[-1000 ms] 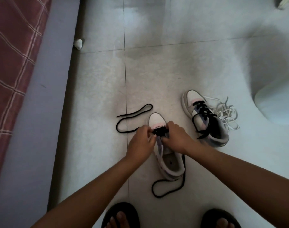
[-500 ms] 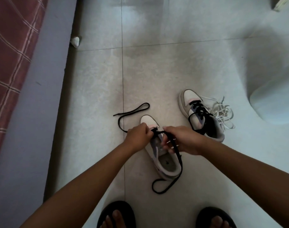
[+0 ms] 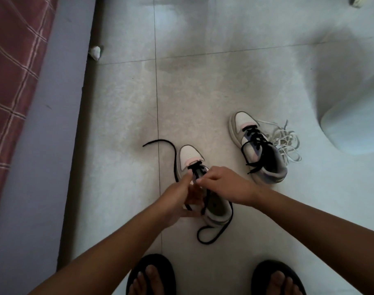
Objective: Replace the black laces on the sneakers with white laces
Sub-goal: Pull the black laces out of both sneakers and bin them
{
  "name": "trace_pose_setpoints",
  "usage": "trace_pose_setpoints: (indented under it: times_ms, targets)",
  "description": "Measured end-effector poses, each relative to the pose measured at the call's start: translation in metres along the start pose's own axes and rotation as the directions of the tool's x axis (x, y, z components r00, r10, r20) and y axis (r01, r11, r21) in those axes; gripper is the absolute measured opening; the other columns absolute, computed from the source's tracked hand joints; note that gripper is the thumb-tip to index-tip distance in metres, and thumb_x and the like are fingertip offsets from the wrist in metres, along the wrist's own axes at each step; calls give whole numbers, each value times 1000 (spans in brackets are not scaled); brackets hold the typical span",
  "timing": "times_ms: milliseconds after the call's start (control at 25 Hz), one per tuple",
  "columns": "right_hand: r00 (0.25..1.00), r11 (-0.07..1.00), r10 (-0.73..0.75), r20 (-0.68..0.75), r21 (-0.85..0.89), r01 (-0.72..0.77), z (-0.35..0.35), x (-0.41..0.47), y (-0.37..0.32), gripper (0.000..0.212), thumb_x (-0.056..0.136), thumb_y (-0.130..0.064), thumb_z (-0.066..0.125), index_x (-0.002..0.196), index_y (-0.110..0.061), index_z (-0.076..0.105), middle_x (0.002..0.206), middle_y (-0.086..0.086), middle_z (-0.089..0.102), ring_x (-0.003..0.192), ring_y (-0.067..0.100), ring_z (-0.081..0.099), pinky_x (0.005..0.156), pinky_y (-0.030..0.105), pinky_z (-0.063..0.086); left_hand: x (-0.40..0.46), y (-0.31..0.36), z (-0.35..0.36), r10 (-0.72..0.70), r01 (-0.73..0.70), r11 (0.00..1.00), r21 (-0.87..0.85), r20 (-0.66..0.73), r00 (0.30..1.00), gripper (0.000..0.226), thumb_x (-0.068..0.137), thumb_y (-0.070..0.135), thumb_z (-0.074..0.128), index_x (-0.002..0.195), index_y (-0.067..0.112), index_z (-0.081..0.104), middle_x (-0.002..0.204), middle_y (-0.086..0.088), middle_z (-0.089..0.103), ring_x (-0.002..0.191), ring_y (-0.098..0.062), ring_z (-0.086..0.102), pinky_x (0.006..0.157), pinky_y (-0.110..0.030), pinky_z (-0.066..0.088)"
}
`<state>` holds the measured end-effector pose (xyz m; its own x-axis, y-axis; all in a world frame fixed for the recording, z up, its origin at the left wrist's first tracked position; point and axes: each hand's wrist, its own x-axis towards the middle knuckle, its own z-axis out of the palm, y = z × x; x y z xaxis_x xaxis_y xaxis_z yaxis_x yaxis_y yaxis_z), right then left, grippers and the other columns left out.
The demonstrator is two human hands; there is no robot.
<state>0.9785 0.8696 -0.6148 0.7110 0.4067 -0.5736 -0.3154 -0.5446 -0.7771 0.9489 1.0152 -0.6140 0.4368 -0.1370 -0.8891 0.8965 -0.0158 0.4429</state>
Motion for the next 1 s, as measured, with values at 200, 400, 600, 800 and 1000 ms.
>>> trace_pose_setpoints:
  times_ms: [200, 400, 600, 800, 1000]
  targets:
    - [999, 984, 30, -26, 177, -25, -18, -11, -9, 26, 89, -23, 58, 82, -1, 71, 84, 17, 65, 79, 24, 61, 81, 27, 47, 6, 1, 0, 42, -43, 989, -143, -10, 999, 19, 93, 22, 50, 93, 10, 65, 83, -7, 66, 72, -15, 60, 70, -30, 48]
    - [980, 631, 200, -16, 767, -116, -74, -13, 7, 16, 93, -12, 47, 98, -13, 62, 62, -2, 42, 49, 7, 43, 49, 18, 44, 2, 13, -34, 106, -107, 945, -310, -19, 994, 22, 97, 15, 37, 83, 6, 52, 48, 0, 46, 46, -15, 51, 68, -36, 53]
    - [959, 902, 163, -234, 430, -48, -152, -24, 10, 15, 90, -1, 52, 95, -8, 65, 57, 0, 45, 44, 7, 36, 40, 15, 33, -28, 40, -90, 187, -157, 947, 281, -82, 979, 24, 94, 20, 48, 93, 5, 66, 50, 2, 45, 40, -11, 38, 45, -26, 44]
    - [908, 984, 154, -389, -21, -175, -221, -49, 9, 24, 73, -29, 74, 93, -16, 72, 47, -9, 49, 38, 1, 40, 36, 15, 34, -69, 36, -112, 98, -125, 695, 708, 79, 992, 11, 89, 26, 63, 87, 28, 73, 51, 3, 54, 43, -10, 48, 45, -23, 46]
    - [960, 916, 210, -185, -307, -260, -197, -43, -1, 20, 72, -36, 75, 87, -23, 76, 66, -4, 67, 58, 7, 58, 52, 21, 47, -82, 29, -97, -79, -186, 667, 722, 317, 945, 14, 90, 27, 61, 96, 27, 74, 71, 4, 68, 63, -10, 65, 62, -26, 56]
